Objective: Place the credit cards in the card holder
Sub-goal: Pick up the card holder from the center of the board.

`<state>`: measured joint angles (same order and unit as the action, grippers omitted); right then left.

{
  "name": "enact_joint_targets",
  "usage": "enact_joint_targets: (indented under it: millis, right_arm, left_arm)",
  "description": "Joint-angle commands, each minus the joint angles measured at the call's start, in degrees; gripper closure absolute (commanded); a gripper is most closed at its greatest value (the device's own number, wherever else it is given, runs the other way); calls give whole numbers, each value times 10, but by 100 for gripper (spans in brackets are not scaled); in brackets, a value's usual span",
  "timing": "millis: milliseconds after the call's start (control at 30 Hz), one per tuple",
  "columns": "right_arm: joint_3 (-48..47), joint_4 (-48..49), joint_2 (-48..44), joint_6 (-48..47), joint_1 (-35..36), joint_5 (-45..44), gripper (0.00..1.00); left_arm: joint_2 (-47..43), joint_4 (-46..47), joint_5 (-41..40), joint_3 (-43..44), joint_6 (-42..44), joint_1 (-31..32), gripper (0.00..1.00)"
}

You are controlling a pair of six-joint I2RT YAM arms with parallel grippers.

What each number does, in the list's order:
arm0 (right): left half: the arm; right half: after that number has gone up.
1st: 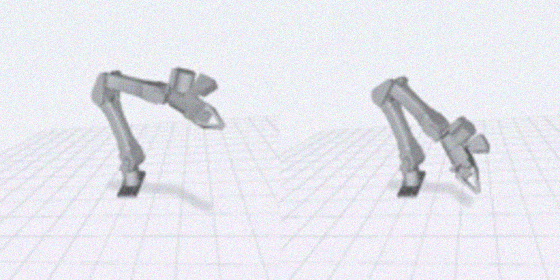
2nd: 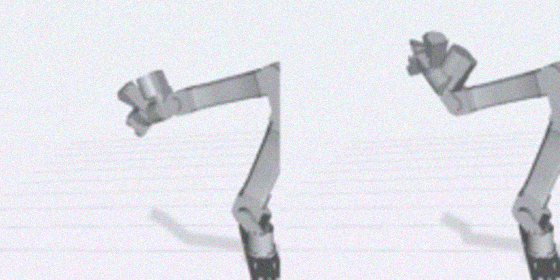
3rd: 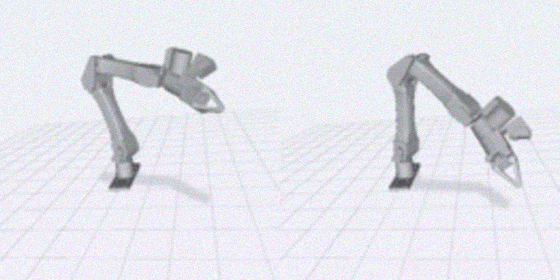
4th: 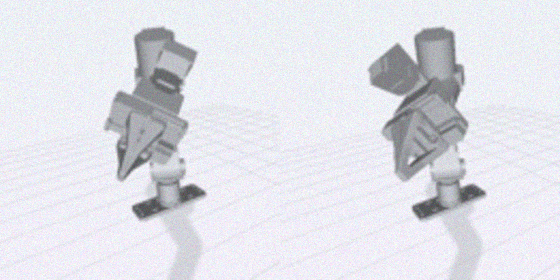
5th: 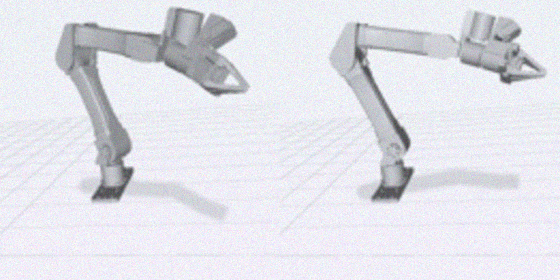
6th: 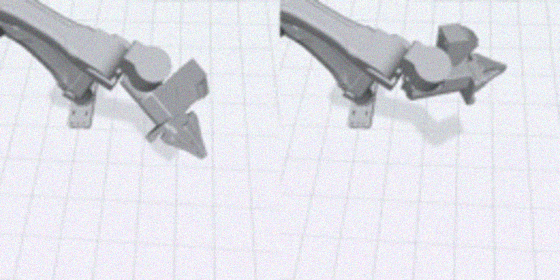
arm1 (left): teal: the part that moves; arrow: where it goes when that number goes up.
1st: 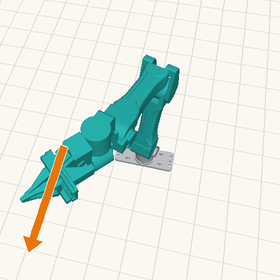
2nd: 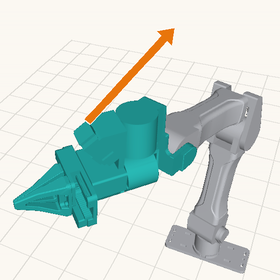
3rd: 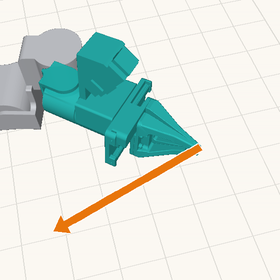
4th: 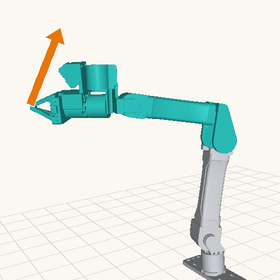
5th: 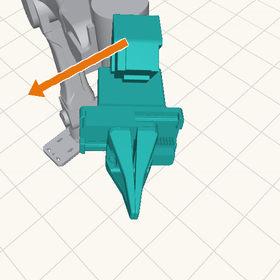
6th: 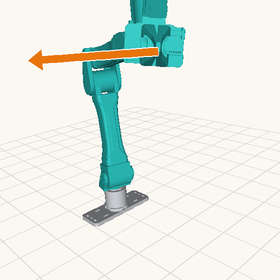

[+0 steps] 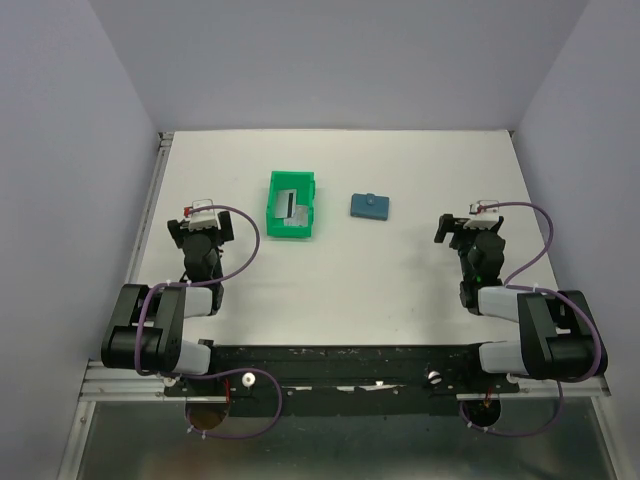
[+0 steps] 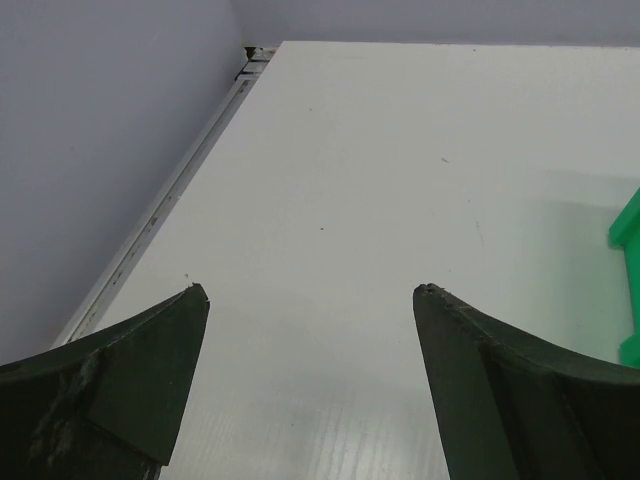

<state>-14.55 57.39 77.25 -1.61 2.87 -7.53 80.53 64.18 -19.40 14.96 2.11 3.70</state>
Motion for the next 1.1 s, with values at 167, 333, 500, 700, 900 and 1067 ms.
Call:
enact_joint_targets:
  millis: [167, 333, 500, 700, 900, 1067]
  right_arm:
    - [-8, 18, 5, -4, -4, 7, 0]
    - [-52, -149, -83, 11, -3, -26, 0]
    - [-200, -461, -156, 164, -3, -58, 0]
    - [-361, -648, -33, 249, -3, 102, 0]
    - [-486, -701, 144, 284, -3, 316, 1]
    - [-538, -699, 245, 301, -3, 377, 4]
  left_arm:
    - [2, 18, 12, -5, -3, -4, 1]
    - [2, 20, 9, -6, -3, -4, 1]
    - [-69, -73, -10, 11, 2, 8, 1]
    - [-135, -257, -48, 69, -64, 14, 1]
    - [-168, -329, -21, 87, -96, 14, 1]
    - [-168, -353, -20, 95, -106, 14, 1]
